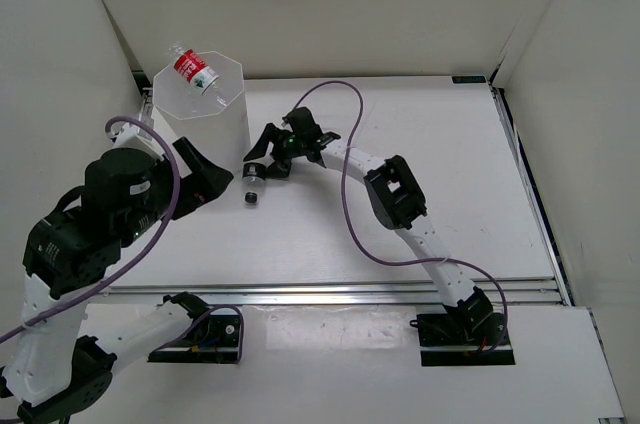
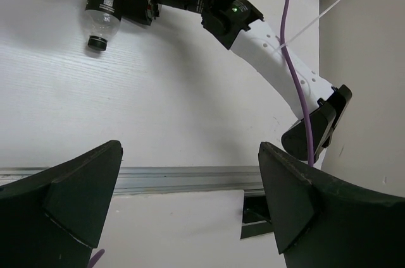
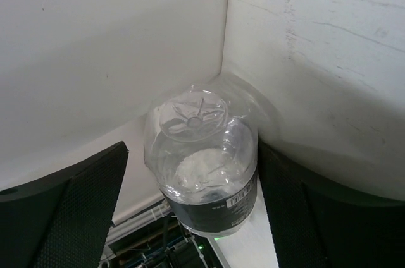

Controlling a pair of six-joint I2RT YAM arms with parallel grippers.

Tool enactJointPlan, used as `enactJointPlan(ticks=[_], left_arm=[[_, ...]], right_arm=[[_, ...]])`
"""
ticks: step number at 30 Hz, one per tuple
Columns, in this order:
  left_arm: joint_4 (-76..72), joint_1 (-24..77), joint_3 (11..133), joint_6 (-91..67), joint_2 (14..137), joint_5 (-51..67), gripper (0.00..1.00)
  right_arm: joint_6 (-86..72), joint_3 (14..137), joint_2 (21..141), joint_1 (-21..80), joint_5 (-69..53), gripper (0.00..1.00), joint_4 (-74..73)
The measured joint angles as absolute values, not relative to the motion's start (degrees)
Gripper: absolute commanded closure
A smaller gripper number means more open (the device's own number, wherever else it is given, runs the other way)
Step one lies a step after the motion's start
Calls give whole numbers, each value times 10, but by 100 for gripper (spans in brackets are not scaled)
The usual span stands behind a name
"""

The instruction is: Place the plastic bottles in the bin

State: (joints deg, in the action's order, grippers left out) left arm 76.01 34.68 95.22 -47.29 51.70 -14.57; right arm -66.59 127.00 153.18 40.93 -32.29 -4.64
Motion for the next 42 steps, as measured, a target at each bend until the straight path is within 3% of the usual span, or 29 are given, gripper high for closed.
enactJointPlan(ticks=[6, 9, 17, 23, 25, 29, 31, 33, 42], left_arm=[[767, 347, 953, -494, 497, -167, 0], [768, 347, 953, -509, 482, -187, 0], [768, 347, 955, -539, 449, -240, 0], [768, 347, 957, -561, 422, -281, 0], [768, 347, 951, -567, 405, -291, 0], [768, 347, 934, -575, 376, -302, 0], [768, 347, 925, -577, 373, -303, 0], [768, 347, 914, -579, 374, -302, 0], [769, 347, 881, -573, 384, -249, 0]], right_arm=[[-657, 1270, 1538, 411, -326, 35, -45], [-655, 1270, 1539, 412, -329, 48, -45], [-595, 1166, 1466, 413, -354, 61, -76], [-522, 1091, 1334, 414, -345, 62, -161], [-500, 1129, 1298, 417, -336, 62, -193], [-460, 1327, 1291, 419, -293, 61, -211], [-444, 1381, 1281, 419, -272, 67, -189], [-426, 1404, 1265, 420, -243, 75, -163], [-354, 1421, 1281, 420, -140, 71, -55]])
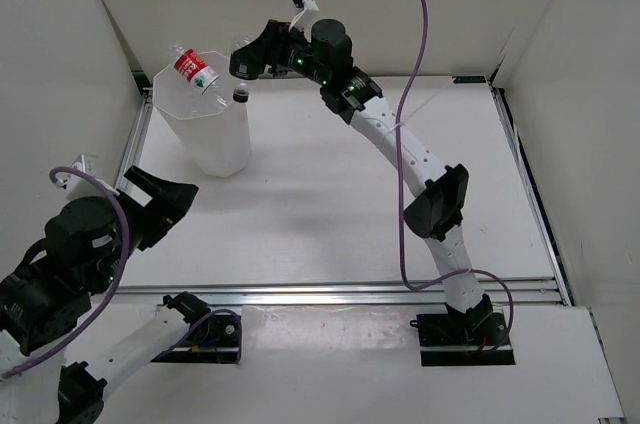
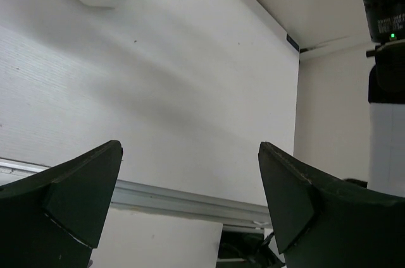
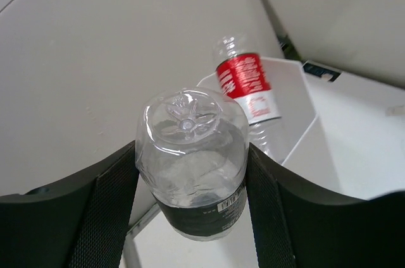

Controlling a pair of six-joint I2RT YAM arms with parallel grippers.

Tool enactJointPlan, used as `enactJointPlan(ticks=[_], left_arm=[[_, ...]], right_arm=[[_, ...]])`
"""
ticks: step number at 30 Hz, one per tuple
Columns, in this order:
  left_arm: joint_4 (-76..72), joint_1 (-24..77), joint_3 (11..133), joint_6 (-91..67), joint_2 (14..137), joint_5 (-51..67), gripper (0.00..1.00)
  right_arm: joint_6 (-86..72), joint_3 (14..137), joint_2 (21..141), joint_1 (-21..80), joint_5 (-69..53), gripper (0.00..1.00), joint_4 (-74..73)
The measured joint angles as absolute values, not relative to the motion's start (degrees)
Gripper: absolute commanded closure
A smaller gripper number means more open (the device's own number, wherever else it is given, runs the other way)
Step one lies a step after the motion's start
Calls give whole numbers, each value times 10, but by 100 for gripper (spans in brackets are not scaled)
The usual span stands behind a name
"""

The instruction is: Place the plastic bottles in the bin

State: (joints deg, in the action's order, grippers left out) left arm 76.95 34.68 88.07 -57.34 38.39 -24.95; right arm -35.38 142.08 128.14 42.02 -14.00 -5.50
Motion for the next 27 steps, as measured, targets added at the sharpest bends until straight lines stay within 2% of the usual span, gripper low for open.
enactJointPlan(ticks=[11, 19, 22, 23, 26, 27], left_arm=[[770, 347, 847, -562, 395, -184, 0], [771, 347, 847, -561, 409, -180, 0], [770, 347, 841, -563, 413, -181, 0], [771, 347, 836, -564, 413, -182, 0], [772, 347, 820, -569, 409, -191, 0], [770, 347, 814, -572, 404, -196, 0]], right_arm=[[-322, 1435, 1339, 420, -81, 68, 92], [-322, 1443, 1345, 422, -103, 53, 121], [-324, 1443, 1346, 427, -128, 40, 102], [-324, 1443, 1346, 430, -136, 31, 93], [-324, 1443, 1346, 439, -156, 14, 58], [-322, 1443, 1346, 441, -161, 1, 46]])
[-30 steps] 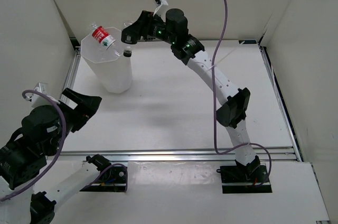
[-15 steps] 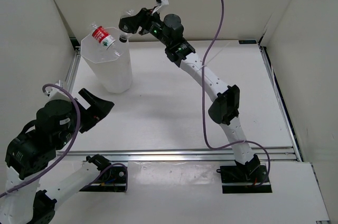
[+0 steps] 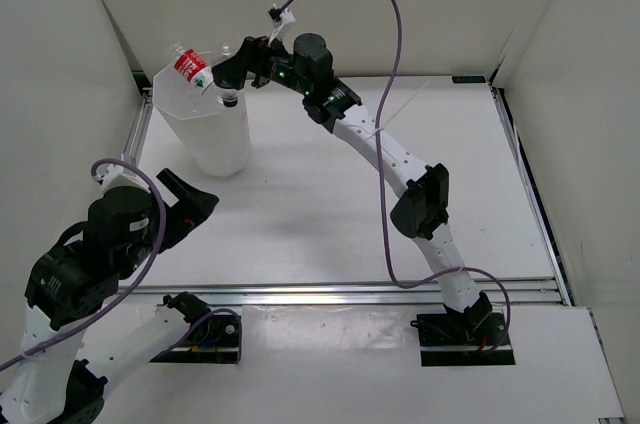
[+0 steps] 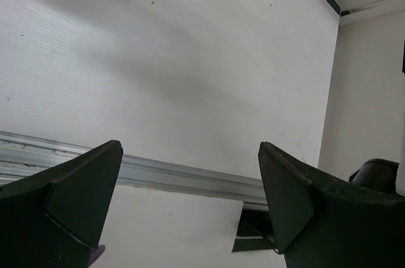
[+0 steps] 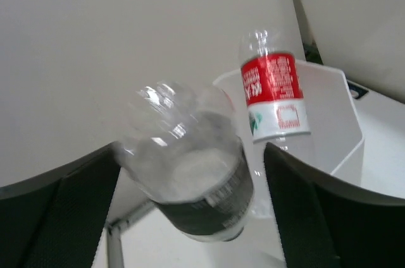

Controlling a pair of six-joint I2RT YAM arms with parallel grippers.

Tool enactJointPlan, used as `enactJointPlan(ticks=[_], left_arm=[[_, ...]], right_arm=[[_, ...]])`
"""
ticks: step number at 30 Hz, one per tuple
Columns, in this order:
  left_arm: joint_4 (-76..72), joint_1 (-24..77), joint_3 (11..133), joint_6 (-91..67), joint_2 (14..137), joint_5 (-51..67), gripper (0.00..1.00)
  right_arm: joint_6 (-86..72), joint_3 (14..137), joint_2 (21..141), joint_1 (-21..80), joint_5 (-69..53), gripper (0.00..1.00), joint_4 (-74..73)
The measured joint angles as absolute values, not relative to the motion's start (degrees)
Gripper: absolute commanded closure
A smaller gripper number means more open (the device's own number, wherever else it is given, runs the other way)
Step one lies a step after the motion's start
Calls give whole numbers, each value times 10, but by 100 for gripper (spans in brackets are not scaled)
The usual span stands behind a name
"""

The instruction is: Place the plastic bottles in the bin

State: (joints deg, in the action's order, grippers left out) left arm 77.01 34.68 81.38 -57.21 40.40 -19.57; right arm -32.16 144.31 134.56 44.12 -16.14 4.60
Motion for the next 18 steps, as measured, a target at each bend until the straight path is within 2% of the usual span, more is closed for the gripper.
enactJointPlan(ticks=[4, 10, 18], left_arm=[[765, 347, 790, -583, 372, -220, 0], [741, 347, 768, -590, 332, -273, 0], [694, 347, 706, -574, 304, -299, 0]], right_arm=[[-308, 1440, 1340, 449, -166, 0, -25], [-365, 1366, 1255, 406, -171, 0, -136], [-447, 1425, 1238, 311, -231, 0, -144]])
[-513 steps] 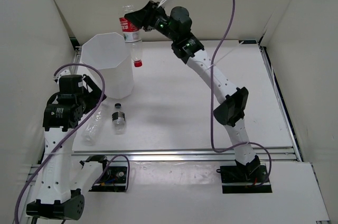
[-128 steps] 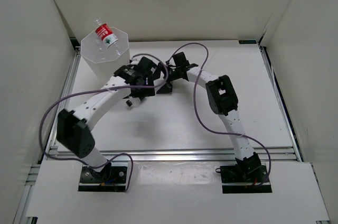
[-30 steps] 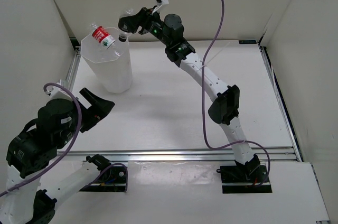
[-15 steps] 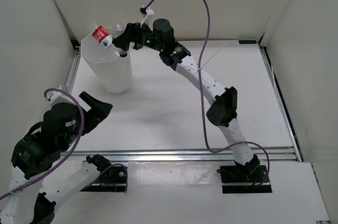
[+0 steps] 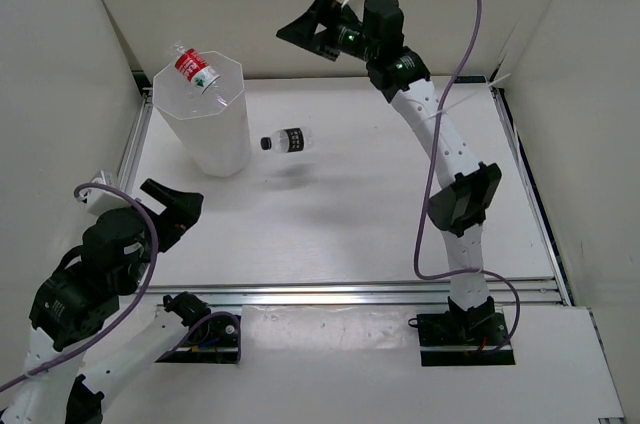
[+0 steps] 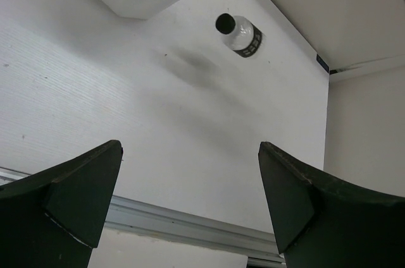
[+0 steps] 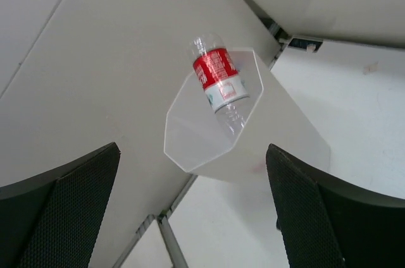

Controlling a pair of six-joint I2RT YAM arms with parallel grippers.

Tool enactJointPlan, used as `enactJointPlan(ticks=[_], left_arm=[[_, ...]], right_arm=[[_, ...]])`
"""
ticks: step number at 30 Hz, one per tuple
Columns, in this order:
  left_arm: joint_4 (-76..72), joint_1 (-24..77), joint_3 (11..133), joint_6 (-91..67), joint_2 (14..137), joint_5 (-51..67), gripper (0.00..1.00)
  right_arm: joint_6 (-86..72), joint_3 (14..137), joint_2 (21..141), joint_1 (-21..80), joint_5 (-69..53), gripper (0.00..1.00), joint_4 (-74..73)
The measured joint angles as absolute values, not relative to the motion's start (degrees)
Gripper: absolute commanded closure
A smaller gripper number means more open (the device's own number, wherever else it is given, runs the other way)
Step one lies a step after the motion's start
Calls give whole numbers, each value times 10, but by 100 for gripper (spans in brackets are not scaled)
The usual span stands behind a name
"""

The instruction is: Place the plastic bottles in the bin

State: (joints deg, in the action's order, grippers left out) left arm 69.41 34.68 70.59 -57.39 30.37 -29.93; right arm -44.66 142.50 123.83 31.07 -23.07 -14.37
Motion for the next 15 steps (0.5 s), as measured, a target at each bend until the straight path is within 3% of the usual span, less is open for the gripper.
enactJointPlan(ticks=[8, 15], left_arm=[[683, 347, 701, -559, 310, -299, 0], [686, 347, 678, -575, 300, -298, 0]], right_arm=[[-441, 1218, 1166, 331, -227, 0, -198], [-405, 1154, 1176, 294, -218, 0, -257]])
